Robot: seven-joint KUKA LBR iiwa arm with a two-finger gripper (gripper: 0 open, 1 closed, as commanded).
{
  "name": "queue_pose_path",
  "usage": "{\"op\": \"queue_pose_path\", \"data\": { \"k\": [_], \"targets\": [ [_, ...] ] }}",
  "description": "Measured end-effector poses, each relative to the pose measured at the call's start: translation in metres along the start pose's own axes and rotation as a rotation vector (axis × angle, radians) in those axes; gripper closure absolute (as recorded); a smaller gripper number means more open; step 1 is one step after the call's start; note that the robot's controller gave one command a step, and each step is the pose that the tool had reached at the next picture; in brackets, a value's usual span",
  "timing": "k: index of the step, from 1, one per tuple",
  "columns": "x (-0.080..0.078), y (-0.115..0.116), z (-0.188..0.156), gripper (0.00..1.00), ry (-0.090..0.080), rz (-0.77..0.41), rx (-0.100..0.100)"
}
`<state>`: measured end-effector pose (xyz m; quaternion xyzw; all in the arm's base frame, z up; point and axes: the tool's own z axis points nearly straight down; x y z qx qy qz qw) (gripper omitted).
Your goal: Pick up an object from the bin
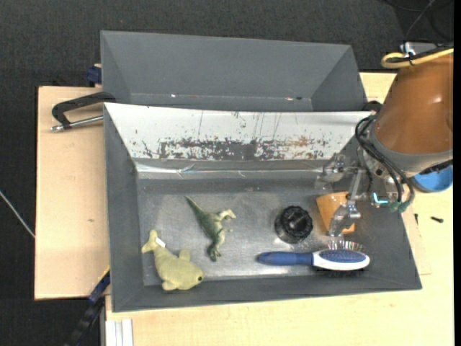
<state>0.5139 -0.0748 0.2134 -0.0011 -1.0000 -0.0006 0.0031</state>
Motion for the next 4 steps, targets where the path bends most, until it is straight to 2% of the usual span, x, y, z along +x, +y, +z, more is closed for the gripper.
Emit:
{"op": "queue_pose_path", "data": {
  "k": [1,2,3,4],
  "targets": [
    [0.014,-0.049,-0.022,0.00,-0.013,-0.219,0.005],
    [0.014,-0.038,0.108,0.00,0.001,-0.230,-0.001],
    [0.013,0.012,0.123,0.00,-0.026,-0.405,0.010],
    [-0.001,0.050,0.127,0.00,-0.026,-0.320,0.015]
  ]
}}
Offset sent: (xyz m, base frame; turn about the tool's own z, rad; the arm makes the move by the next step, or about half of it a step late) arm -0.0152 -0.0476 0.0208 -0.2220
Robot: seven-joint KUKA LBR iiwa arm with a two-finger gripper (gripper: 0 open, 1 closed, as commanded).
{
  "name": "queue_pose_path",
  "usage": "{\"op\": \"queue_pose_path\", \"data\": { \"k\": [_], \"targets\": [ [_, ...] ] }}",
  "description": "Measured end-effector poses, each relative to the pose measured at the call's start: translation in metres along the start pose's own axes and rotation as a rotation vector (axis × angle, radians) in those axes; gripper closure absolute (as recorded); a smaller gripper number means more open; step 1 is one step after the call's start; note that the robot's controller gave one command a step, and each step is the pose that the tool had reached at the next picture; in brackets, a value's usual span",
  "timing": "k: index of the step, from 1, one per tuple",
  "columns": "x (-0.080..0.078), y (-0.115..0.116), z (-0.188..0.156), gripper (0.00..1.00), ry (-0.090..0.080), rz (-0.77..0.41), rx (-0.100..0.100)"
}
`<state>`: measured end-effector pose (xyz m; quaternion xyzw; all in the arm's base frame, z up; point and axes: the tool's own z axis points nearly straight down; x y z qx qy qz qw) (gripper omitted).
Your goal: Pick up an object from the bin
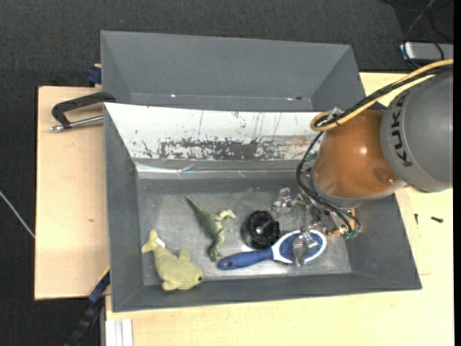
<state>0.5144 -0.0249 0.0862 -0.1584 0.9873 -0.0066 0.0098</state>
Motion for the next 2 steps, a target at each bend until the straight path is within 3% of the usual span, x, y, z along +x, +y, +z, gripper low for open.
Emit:
{"op": "queue_pose_path", "data": {
  "k": [1,2],
  "targets": [
    [-0.0036,0.0014,-0.0026,1.00,-0.009,-0.004,0.002],
    [-0.0037,0.0013,-0.0027,1.00,-0.010,-0.004,0.002]
  ]
}}
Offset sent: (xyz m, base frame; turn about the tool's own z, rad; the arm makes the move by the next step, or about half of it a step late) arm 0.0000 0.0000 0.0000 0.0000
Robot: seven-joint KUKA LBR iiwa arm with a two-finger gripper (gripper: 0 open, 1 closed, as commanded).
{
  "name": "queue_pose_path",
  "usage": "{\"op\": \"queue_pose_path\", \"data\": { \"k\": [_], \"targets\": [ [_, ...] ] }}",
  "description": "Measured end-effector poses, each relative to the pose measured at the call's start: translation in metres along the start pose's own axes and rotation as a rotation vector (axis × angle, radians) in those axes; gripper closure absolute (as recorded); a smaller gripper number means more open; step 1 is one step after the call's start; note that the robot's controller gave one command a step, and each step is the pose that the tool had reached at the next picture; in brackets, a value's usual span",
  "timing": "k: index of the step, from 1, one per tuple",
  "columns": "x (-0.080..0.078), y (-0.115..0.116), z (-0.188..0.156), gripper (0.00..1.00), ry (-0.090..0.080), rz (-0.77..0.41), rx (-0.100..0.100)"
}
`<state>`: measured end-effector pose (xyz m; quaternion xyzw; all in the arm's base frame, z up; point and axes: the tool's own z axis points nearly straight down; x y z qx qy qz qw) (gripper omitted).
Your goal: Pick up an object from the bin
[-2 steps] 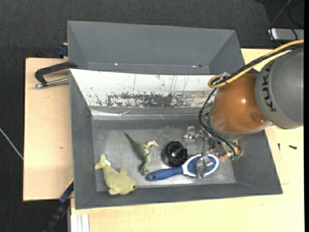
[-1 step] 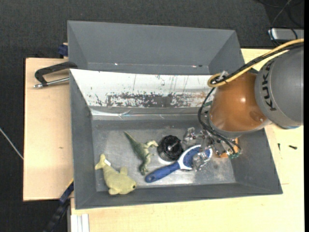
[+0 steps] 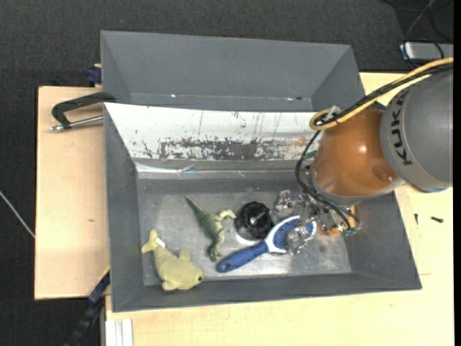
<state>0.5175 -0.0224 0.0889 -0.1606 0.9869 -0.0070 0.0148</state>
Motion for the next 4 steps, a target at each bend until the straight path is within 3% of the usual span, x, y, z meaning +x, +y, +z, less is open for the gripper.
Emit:
{"op": "queue_pose_path", "data": {
  "k": [4],
  "targets": [
    [-0.0002,0.0000,-0.0001,1.00,-0.001,0.000,0.000]
  ]
}}
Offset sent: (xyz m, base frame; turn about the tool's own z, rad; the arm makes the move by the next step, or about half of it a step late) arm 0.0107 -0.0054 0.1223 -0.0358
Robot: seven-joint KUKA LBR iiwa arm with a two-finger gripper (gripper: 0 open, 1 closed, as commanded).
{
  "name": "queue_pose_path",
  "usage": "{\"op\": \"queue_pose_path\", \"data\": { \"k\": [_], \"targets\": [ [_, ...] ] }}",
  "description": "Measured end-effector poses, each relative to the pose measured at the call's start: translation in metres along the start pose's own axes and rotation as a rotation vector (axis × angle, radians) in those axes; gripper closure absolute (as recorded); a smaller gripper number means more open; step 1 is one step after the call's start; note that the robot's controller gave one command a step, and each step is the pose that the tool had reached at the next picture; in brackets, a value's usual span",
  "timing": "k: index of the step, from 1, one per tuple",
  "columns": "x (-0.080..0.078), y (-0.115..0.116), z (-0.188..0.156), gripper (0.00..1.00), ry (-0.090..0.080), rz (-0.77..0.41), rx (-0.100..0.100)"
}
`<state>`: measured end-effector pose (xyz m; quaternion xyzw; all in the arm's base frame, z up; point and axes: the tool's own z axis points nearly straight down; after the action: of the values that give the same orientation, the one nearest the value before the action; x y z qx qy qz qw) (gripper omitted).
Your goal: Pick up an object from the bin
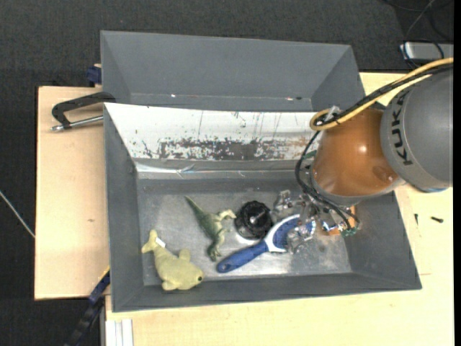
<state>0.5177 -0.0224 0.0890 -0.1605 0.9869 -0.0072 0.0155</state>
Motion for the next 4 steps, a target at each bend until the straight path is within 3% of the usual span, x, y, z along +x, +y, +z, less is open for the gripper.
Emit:
{"op": "queue_pose_path", "data": {
  "k": [4],
  "targets": [
    [0.0000,0.0000,0.0000,1.00,0.000,0.000,0.000]
  ]
}}
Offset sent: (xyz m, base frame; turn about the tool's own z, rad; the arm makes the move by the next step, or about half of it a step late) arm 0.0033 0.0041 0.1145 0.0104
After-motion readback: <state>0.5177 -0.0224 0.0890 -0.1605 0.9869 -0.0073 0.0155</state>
